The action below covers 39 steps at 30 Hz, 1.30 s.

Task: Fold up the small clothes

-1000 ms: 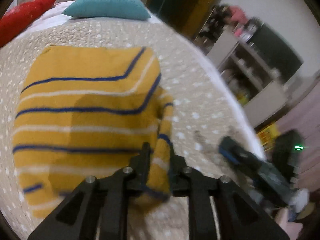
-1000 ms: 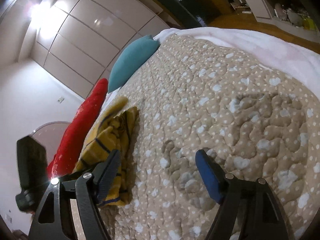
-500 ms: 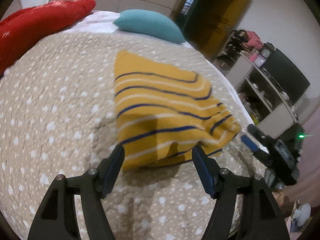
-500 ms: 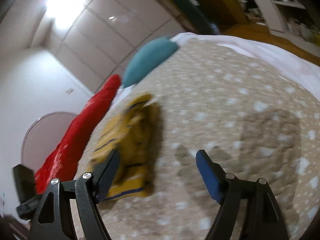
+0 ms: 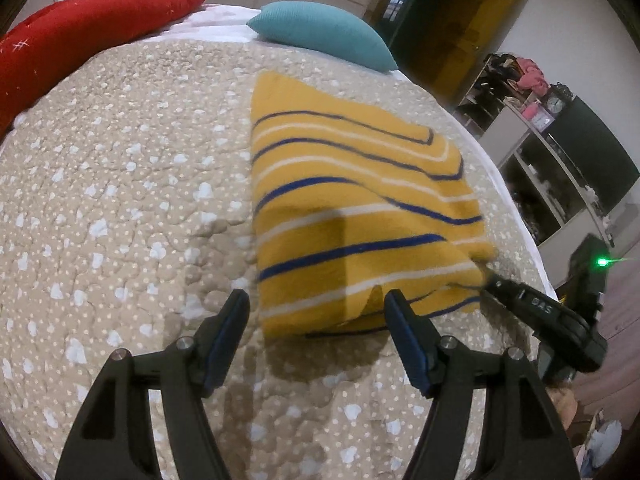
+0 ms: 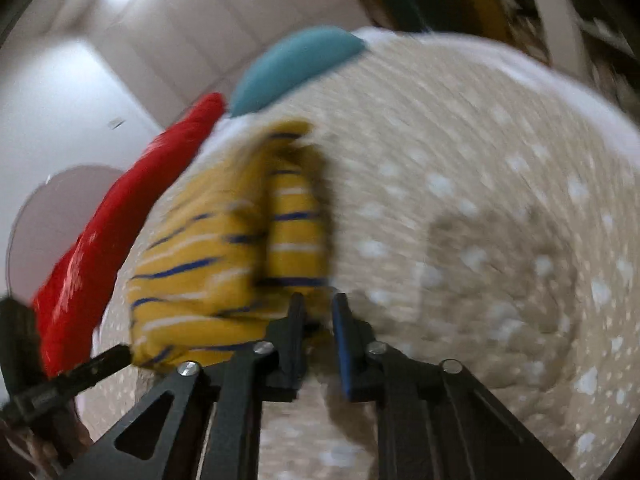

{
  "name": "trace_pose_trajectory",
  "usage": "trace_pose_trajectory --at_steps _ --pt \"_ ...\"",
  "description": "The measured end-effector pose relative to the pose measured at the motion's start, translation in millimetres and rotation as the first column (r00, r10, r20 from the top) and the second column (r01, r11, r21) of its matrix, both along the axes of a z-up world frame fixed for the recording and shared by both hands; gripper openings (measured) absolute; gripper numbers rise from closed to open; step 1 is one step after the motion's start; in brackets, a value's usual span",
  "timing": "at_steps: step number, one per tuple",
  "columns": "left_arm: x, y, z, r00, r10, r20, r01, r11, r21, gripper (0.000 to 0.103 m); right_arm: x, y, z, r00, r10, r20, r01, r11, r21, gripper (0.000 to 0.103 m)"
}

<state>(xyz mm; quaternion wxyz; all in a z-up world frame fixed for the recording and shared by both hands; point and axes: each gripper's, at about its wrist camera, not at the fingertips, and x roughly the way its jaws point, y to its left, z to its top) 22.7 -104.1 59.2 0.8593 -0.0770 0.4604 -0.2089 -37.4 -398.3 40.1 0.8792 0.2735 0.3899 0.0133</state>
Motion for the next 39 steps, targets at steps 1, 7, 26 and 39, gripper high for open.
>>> trace_pose_trajectory --at_steps 1,7,26,39 --pt "1.3 0.6 0.2 1.0 0.0 0.0 0.0 1.0 -0.007 0.069 0.4 -7.1 -3.7 1.0 -0.008 -0.012 0.008 1.0 0.026 0.006" --pt "20.1 18.2 1.5 1.0 0.017 -0.007 -0.018 0.993 -0.121 0.083 -15.3 -29.3 3.8 0.994 -0.02 0.108 -0.002 0.979 0.204 0.05" --pt "32.0 -15.9 -2.1 0.977 -0.131 -0.171 0.097 0.977 -0.191 0.031 24.0 1.9 -10.9 0.974 0.194 0.116 -0.225 0.88 0.417 0.019" --pt "-41.4 17.8 -1.4 0.995 -0.025 -0.101 0.021 0.999 -0.043 0.068 -43.5 12.2 70.2 0.975 0.107 0.194 -0.106 0.994 -0.018 0.039"
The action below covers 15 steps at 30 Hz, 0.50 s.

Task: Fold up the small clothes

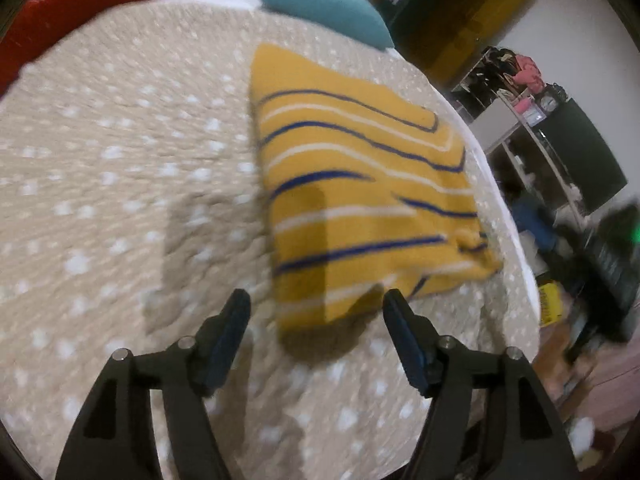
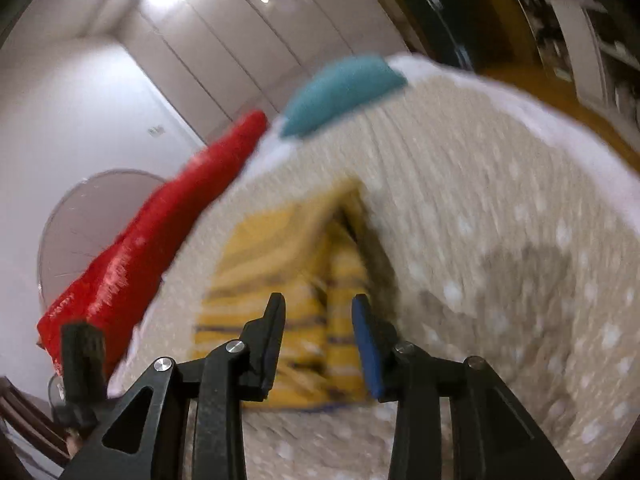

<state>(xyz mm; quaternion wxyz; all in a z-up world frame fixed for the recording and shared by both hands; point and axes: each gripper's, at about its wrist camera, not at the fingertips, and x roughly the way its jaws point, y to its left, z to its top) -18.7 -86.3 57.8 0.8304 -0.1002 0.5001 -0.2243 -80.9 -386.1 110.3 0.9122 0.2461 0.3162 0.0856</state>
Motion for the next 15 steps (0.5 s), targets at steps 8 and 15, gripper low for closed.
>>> trace_pose_trajectory --at_steps 8,15 --pt "-40.1 18.4 13.1 0.991 0.011 0.134 -0.021 0.997 0.068 0.071 101.8 31.4 -23.2 0.983 0.09 -0.162 -0.097 0.995 -0.038 0.038" --pt "-59.0 37.8 23.3 0.975 0.022 0.223 -0.044 0.994 0.095 0.077 124.7 33.9 -25.3 0.978 -0.014 -0.206 -0.024 0.983 -0.184 0.037"
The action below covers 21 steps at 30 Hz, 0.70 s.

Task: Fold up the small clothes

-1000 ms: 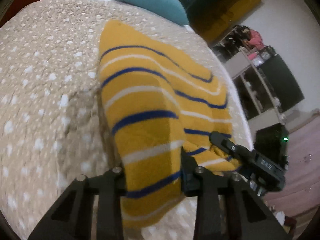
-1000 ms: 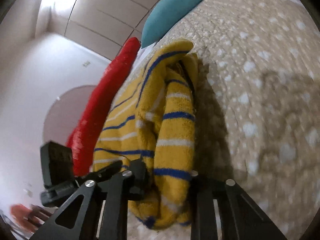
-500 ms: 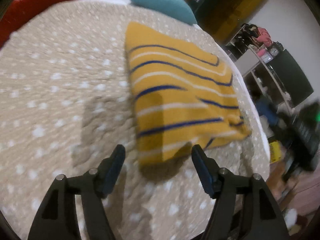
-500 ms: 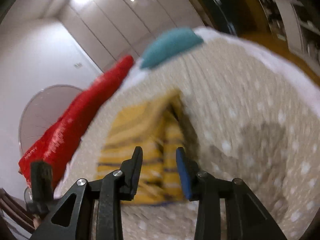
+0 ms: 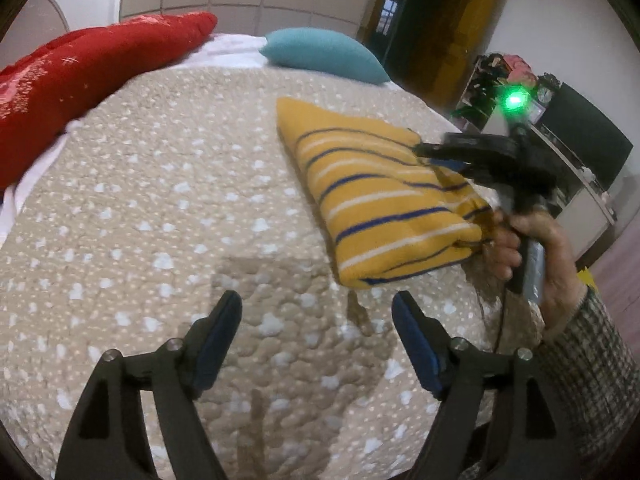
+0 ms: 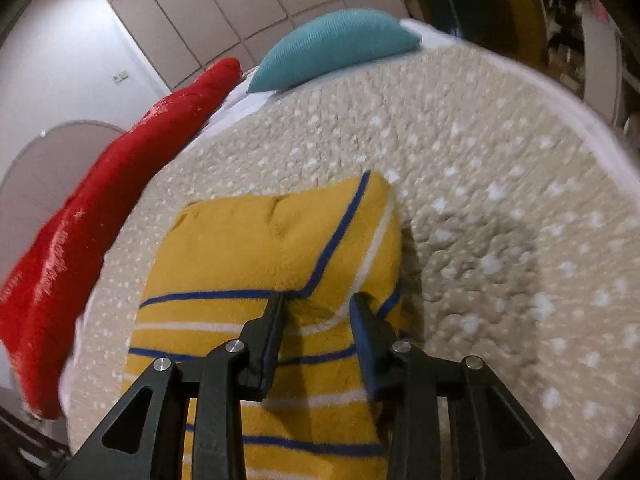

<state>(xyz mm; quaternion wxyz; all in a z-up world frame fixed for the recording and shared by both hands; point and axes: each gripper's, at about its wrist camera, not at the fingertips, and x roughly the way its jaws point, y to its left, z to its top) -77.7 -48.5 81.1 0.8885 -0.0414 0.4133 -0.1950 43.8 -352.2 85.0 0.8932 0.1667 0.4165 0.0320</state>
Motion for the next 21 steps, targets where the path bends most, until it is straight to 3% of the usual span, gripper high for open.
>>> trace_pose_trajectory --at_steps 6,11,15,17,21 --pt "-9.3 12.4 -0.5 0.999 0.043 0.031 -0.043 0.999 0.01 0.077 -47.8 59.7 26.4 0.984 0.146 0.1 -0.136 0.986 -0.1 0.039" --pt "-18.3 25.0 4.6 0.996 0.066 0.053 -0.067 0.998 0.01 0.08 -75.8 121.2 -24.2 0.976 0.21 0.051 -0.185 0.936 -0.299 0.047" --pt "-21.8 35.8 8.4 0.994 0.087 0.072 -0.088 0.996 0.002 0.082 -107.3 133.6 -41.4 0.979 0.192 0.063 -0.156 0.916 -0.368 0.05" --pt "-25.3 37.8 11.5 0.991 0.094 0.094 -0.094 0.996 0.002 0.082 -117.6 129.1 -29.3 0.977 0.193 0.093 -0.151 0.927 -0.344 0.051" --pt "-33.7 34.6 19.2 0.983 0.11 0.145 -0.113 0.993 0.016 0.083 -117.8 97.0 -12.0 0.981 0.133 0.139 -0.104 0.975 -0.198 0.068"
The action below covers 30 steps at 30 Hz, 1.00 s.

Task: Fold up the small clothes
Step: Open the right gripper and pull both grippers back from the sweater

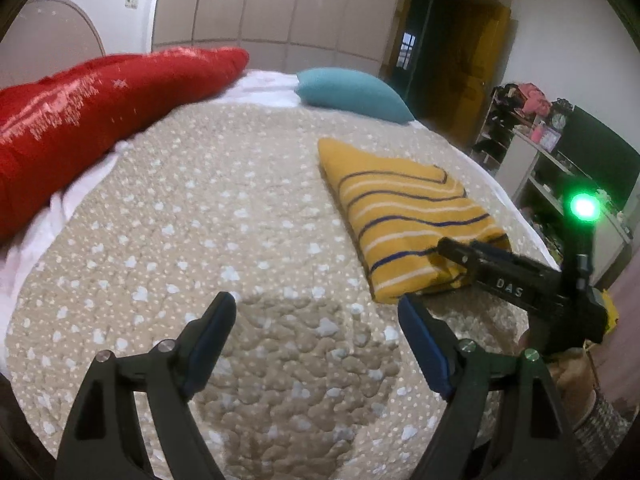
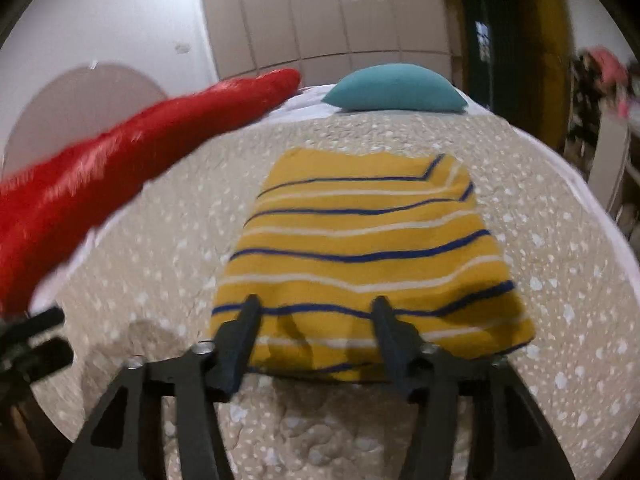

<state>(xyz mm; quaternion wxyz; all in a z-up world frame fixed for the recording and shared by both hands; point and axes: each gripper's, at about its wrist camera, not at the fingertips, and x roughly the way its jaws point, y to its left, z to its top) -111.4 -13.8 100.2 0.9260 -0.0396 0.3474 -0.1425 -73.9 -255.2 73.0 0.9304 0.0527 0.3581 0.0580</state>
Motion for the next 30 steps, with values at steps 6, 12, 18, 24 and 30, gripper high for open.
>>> trace_pose_trajectory --at_steps 6,12,18,24,30 --pt "-25.1 0.8 29.1 0.975 0.103 0.195 -0.119 0.99 0.071 0.1 -10.7 -19.2 -27.2 0.997 -0.025 -0.076 0.023 0.999 -0.027 0.068" --pt "-58.4 1.6 60.0 0.883 0.239 0.404 -0.3 0.95 0.092 0.103 -36.9 -35.1 -29.0 0.993 -0.068 -0.098 0.072 0.997 0.039 0.069" --pt "-71.2 -13.7 74.6 0.888 0.202 0.412 -0.263 0.96 0.097 0.103 -68.8 -47.8 -5.8 0.99 -0.134 -0.033 0.136 0.988 0.078 0.072" --pt "-72.3 -42.4 69.9 0.935 0.096 0.342 -0.154 0.977 0.145 0.103 -89.5 -48.9 1.5 0.988 -0.156 0.016 0.155 0.987 0.046 0.077" --pt "-68.3 -58.4 55.6 0.959 0.046 0.279 -0.099 0.979 0.179 0.103 -89.0 -55.0 -5.4 0.985 -0.17 -0.005 0.17 0.983 0.062 0.077"
